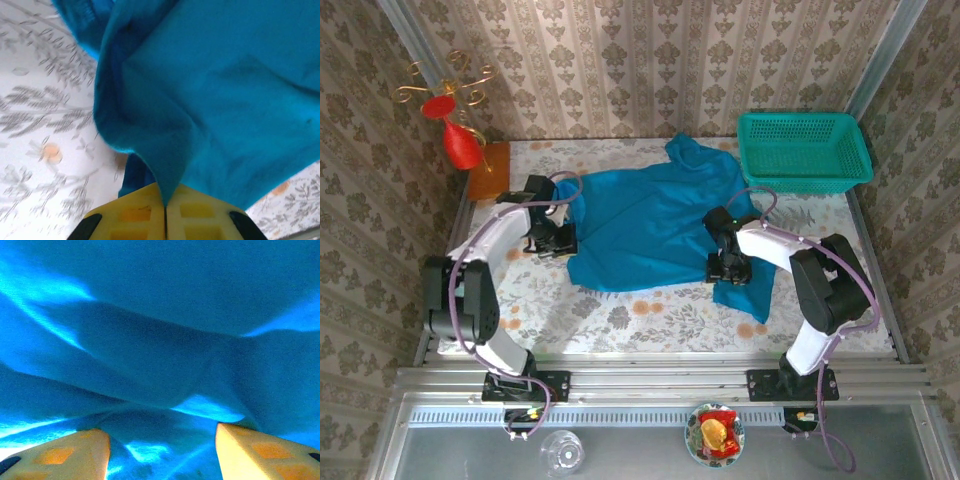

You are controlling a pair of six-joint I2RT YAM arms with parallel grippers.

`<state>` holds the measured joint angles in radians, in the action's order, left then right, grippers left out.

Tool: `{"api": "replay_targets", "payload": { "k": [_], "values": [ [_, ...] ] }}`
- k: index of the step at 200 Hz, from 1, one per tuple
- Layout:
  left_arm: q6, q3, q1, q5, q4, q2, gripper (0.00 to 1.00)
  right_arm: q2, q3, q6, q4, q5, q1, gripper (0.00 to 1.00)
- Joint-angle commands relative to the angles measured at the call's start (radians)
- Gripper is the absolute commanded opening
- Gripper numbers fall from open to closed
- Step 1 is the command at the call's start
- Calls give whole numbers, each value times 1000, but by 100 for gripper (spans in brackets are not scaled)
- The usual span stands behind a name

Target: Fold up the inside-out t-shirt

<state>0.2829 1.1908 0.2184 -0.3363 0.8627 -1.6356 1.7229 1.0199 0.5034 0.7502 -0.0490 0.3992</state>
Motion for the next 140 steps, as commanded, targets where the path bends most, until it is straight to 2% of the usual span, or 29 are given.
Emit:
{"api": "replay_targets", "payload": {
  "k": [1, 26, 59, 75, 113, 140],
  "values": [
    [13, 54, 17, -43, -91, -92, 10, -25, 31, -8, 90, -83, -7, 59],
    [-7, 111, 18, -22, -139, -170, 12, -40, 44, -5, 98, -68, 0, 59],
    [-22, 118, 17, -22, -143, -159, 36, -66, 66, -3, 107, -46, 20, 59],
    [-20, 65, 6, -13, -144, -96, 43, -76, 69, 1, 106, -30, 26, 59],
    [30, -99, -41, -9, -146, 73, 47, -82, 85, 0, 106, 2, 33, 59],
    [76, -233, -45, -19, -189, 138, 47, -76, 96, -5, 105, 16, 35, 59]
  ]
}}
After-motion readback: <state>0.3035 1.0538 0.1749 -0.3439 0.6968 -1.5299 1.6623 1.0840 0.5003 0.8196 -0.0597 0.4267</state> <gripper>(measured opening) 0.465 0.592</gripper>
